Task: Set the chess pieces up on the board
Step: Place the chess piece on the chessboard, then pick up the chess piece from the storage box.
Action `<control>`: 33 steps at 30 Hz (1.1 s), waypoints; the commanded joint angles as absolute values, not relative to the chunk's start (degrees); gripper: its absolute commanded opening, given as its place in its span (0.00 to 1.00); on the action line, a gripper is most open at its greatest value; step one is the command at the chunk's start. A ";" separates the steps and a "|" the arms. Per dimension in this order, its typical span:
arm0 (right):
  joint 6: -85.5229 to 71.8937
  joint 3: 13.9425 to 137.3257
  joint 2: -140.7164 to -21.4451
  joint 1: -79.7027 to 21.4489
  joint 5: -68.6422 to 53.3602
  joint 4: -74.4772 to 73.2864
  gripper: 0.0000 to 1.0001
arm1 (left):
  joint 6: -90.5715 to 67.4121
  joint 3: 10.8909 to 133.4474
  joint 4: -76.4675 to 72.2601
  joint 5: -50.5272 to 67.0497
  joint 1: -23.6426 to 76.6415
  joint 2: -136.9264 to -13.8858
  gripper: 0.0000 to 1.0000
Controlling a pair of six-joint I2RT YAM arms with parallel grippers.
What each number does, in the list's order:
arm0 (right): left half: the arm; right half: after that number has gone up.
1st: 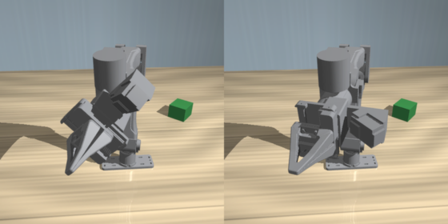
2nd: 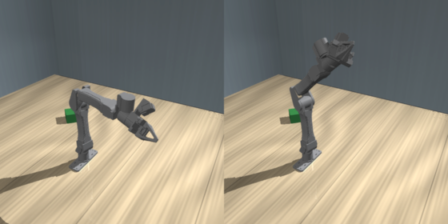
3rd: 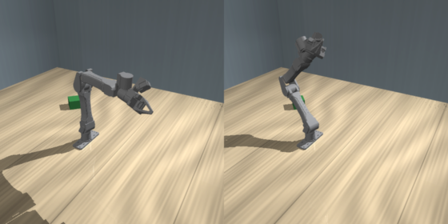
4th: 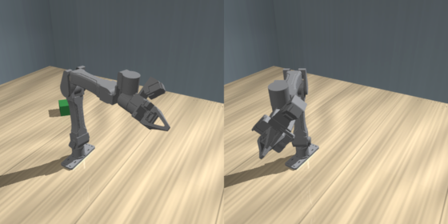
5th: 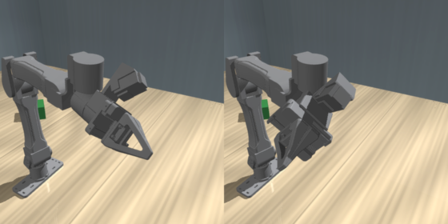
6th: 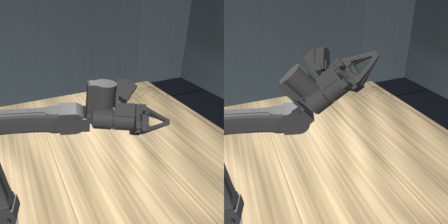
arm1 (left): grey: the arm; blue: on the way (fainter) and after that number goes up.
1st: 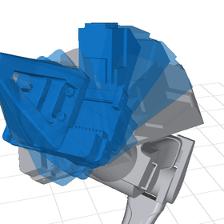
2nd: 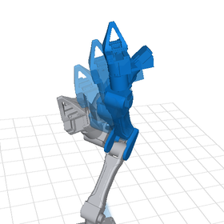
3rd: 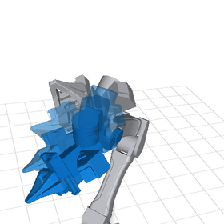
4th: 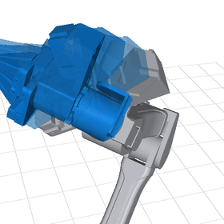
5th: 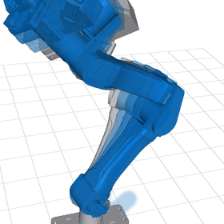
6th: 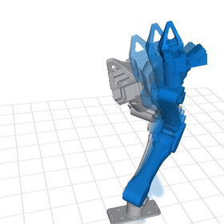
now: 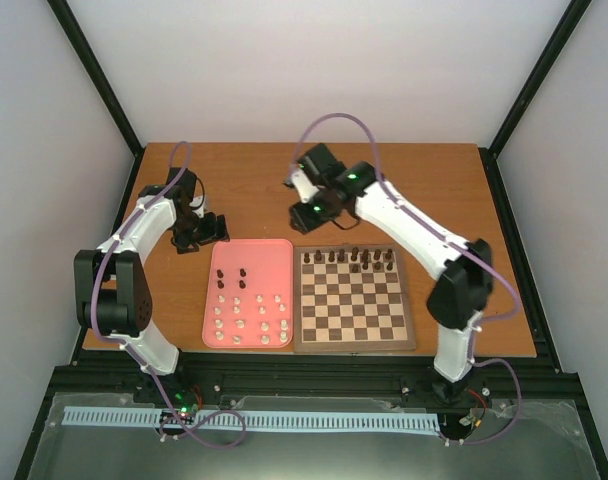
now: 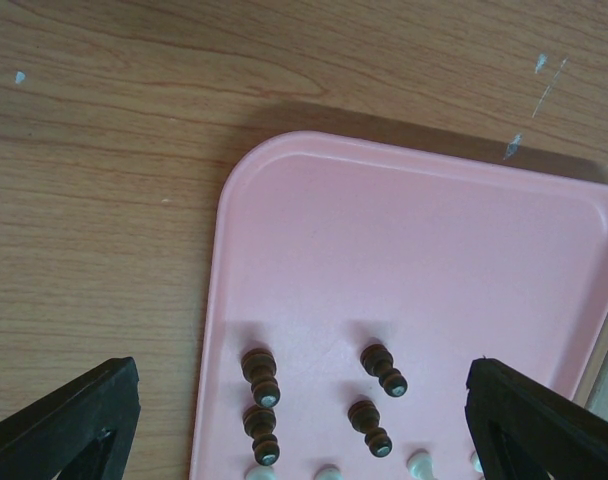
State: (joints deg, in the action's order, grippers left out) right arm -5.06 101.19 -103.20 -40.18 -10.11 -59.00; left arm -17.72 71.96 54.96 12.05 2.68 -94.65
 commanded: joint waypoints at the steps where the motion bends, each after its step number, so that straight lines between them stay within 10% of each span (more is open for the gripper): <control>1: -1.77 113.40 -115.98 -44.81 -13.07 -59.24 0.43 | -17.66 73.08 54.66 11.60 2.75 -94.20 1.00; 33: -4.78 133.35 -145.98 -53.09 -23.66 -55.96 0.40 | -24.85 66.84 53.03 2.27 2.50 -97.26 1.00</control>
State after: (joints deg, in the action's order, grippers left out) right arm -3.73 131.63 -144.55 -52.36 -22.79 -55.75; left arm -22.98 66.70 54.19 3.95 2.66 -97.51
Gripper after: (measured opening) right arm 0.401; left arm 0.997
